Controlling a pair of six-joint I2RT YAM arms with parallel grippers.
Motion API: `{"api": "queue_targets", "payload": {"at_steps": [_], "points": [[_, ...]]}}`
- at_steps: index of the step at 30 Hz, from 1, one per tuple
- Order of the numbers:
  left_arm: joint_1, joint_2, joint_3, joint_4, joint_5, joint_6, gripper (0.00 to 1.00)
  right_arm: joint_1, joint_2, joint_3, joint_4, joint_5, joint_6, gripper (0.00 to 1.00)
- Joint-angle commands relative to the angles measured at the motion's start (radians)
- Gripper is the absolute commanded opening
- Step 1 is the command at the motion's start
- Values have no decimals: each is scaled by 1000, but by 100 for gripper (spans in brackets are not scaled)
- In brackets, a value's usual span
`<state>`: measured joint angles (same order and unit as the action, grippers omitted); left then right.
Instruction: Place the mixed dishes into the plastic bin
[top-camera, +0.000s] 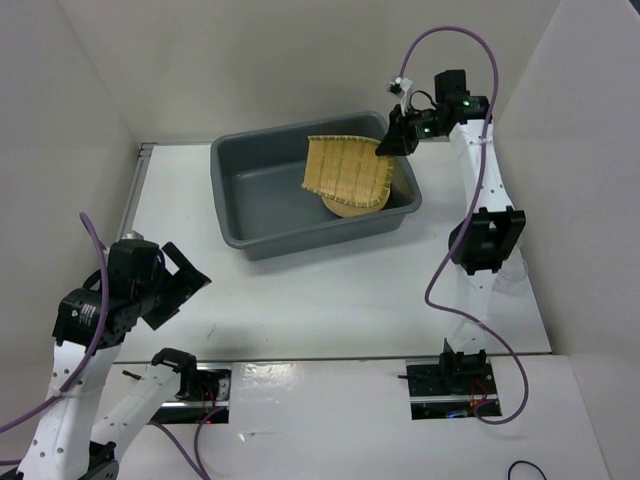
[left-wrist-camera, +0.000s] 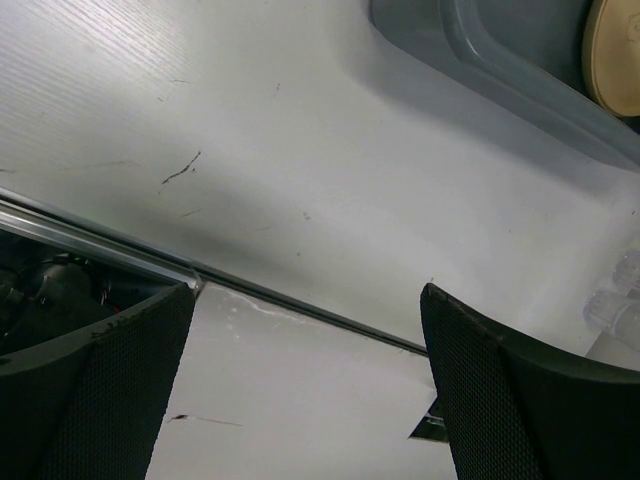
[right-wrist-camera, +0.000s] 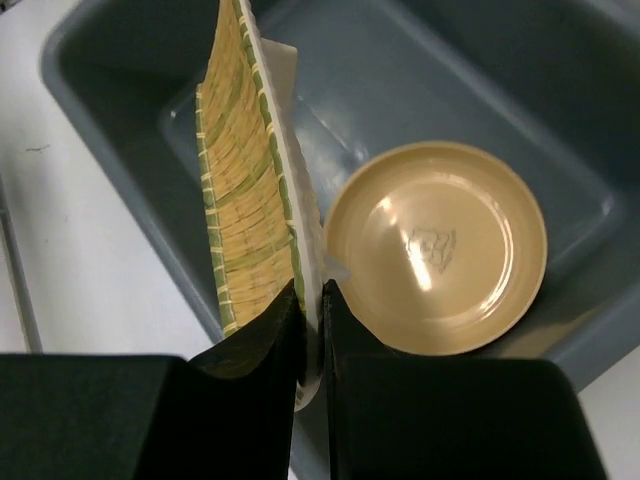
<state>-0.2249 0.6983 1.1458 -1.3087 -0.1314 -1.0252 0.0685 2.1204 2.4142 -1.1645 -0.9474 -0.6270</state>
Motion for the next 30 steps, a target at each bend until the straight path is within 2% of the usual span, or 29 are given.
{"api": "queue_targets", "payload": {"at_steps": [1,7,25,28,30], "points": [[6,-19,-14,9,10,4,100,-3,45,42,46,-6,67,0],[6,-19,-23,9,10,4,100,-3,199,118,95,136,76,0],[6,72,-52,9,-10,4,100,-21,458,331,157,196,168,0],[6,84,-52,9,-19,4,100,-30,478,382,157,229,190,6],[6,93,-52,9,-19,4,100,-41,501,443,148,239,201,15]]}}
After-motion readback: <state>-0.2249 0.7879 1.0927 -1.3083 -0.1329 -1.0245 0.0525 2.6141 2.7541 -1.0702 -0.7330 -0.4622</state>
